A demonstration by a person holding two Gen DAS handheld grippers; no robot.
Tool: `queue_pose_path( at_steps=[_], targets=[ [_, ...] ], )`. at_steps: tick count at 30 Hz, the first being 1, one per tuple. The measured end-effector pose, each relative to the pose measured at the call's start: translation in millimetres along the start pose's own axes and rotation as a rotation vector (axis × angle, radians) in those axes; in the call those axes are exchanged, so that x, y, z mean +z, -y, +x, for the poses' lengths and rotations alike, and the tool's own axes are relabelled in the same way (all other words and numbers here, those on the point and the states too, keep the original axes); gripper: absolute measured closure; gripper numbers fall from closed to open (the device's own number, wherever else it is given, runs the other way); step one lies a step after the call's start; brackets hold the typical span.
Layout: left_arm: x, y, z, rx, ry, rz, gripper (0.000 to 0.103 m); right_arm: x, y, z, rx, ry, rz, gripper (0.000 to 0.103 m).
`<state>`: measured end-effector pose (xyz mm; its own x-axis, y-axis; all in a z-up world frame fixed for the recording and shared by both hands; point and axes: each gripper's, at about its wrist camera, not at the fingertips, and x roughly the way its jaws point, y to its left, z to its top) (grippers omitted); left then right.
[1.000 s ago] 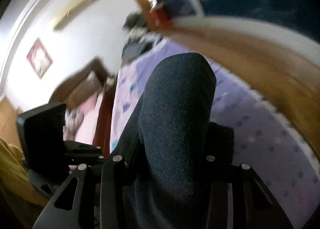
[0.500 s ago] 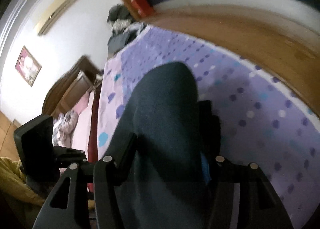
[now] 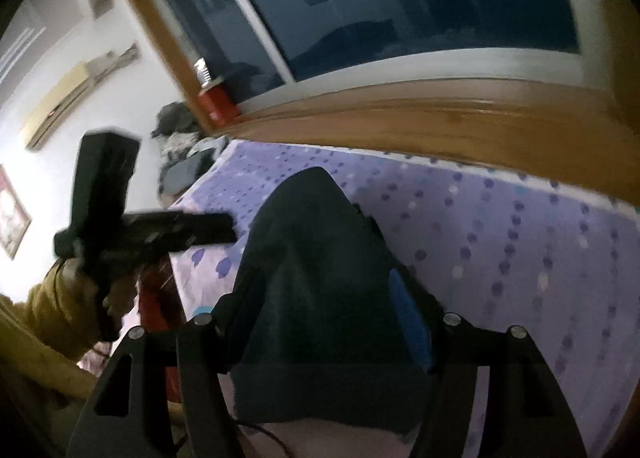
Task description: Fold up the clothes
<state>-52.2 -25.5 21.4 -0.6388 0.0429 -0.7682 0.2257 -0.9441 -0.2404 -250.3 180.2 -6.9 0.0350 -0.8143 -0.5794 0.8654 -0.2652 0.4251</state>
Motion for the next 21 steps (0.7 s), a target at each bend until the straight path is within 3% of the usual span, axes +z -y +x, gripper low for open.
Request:
queue_pose_path(
  at_steps=[7, 12, 16, 21],
  targets=[
    [28.8, -11.0, 37.1, -0.155, -0.079, 0.182, 0.052, -19.1, -28.9, 35.2, -0.188, 0.005, 0.089, 0.037],
    [28.0, -26.5, 74.3, -0.296, -0.165, 0.280, 0.051, -41.9, -29.3, 73.5, -0.396, 0.017, 0.315, 0.034],
    [27.6, -34.7, 80.8, -0.388, -0.165, 0.331, 0.047, -54.6, -42.5, 69.7, -0.526, 0.111, 0.422, 0.033],
    [35.3, -45.2, 66.4, -0.461, -0.212, 0.373, 0.047, -63.6, -61.8, 57.2, -0.654, 0.130, 0.544, 0.033]
  ],
)
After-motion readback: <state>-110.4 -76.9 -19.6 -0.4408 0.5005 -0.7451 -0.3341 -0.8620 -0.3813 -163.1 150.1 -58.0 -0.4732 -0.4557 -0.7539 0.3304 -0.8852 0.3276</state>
